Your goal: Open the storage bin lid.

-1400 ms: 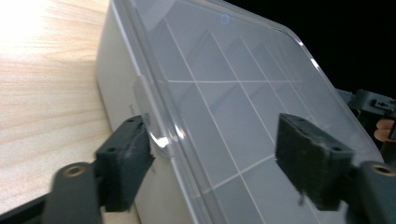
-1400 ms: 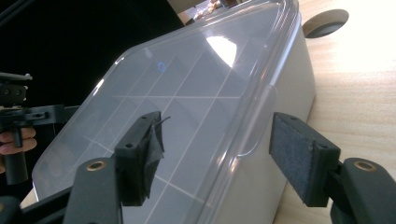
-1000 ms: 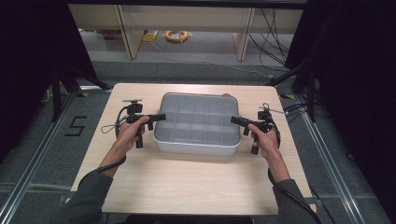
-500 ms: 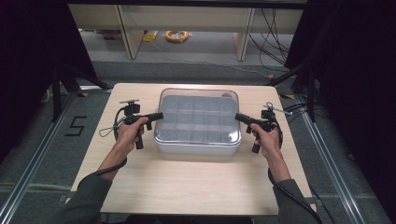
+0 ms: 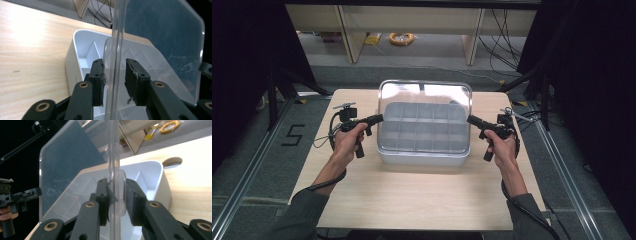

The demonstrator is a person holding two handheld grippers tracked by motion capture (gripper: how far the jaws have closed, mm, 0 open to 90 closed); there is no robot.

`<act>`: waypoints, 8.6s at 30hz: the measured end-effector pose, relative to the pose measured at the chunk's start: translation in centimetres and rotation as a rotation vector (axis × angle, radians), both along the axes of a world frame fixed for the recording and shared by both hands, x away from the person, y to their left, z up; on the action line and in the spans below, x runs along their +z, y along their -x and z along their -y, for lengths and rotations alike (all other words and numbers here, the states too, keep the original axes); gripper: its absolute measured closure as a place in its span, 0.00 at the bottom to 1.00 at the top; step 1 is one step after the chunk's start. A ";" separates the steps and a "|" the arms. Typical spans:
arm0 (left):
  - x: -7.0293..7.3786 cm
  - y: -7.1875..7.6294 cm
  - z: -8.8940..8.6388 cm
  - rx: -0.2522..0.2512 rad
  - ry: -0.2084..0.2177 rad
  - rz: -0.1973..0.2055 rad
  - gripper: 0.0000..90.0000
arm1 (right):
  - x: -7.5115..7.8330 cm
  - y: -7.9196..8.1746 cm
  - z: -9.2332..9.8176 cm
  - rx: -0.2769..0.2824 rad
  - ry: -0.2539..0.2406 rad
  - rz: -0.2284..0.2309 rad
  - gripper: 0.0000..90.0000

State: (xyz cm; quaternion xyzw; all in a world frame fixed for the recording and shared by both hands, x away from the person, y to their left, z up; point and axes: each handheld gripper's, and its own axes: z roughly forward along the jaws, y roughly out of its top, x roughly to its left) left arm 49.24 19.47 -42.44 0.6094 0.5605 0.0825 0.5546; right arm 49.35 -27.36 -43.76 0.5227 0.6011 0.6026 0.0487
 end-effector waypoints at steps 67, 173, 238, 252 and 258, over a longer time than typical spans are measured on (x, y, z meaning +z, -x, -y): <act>2.8 9.1 -0.2 -0.050 -0.045 0.135 0.75 | 2.6 7.4 0.2 0.029 -0.004 0.092 0.82; -6.0 19.0 -0.7 -0.220 -0.073 -0.036 0.67 | -4.5 18.5 0.8 0.063 0.034 -0.058 0.83; -9.1 19.4 0.2 -0.311 -0.128 -0.173 0.59 | -7.1 20.2 0.3 0.068 0.237 -0.214 0.72; -9.1 19.3 0.5 -0.304 -0.193 -0.156 0.57 | -7.2 20.0 -0.2 0.076 0.276 -0.213 0.70; -9.3 19.2 0.5 -0.299 -0.221 -0.172 0.51 | -6.7 20.1 -0.4 0.051 0.289 -0.216 0.70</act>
